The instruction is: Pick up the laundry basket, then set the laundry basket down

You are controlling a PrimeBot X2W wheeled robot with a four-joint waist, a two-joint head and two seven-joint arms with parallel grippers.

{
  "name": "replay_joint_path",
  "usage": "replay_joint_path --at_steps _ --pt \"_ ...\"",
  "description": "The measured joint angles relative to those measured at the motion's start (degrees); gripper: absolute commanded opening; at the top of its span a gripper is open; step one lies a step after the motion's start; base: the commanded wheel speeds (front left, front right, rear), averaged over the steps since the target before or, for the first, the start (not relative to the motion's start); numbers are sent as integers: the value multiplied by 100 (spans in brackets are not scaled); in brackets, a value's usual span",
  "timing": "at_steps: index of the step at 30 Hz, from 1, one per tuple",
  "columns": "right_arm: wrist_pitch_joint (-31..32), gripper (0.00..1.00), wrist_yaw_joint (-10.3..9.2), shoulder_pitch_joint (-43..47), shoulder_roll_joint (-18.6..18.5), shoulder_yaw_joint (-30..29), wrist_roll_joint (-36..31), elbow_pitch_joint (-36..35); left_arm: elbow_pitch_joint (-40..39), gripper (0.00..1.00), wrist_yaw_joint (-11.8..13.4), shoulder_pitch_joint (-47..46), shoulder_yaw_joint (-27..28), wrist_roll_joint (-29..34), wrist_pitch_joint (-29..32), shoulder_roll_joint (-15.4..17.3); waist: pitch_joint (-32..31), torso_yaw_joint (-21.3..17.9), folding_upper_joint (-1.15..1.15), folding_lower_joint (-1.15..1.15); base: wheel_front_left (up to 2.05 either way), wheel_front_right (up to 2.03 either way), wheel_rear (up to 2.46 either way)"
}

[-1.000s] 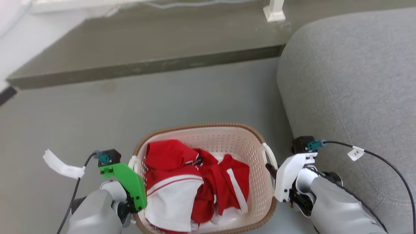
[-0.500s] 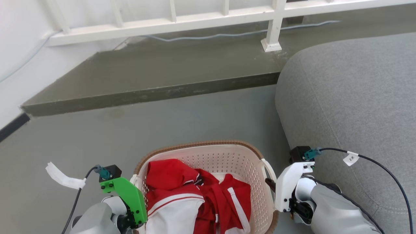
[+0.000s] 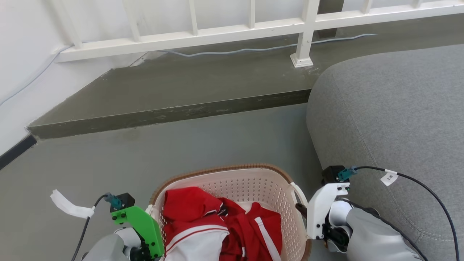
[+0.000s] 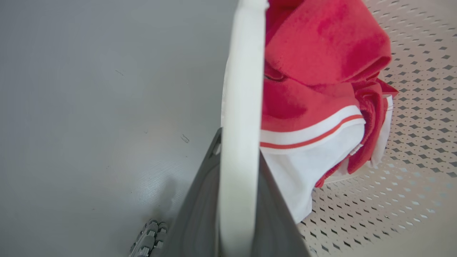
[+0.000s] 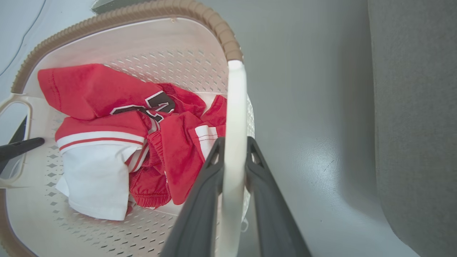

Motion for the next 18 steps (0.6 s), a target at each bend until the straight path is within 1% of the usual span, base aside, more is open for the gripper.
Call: replay_joint_path --at_steps 8,18 --pt "5 0 0 79 2 55 54 2 0 0 47 41 -7 1 0 1 -30 1 0 0 0 0 0" --pt "5 0 0 82 2 120 160 1 0 0 47 42 -16 1 -1 13 -22 7 0 0 0 0 0"
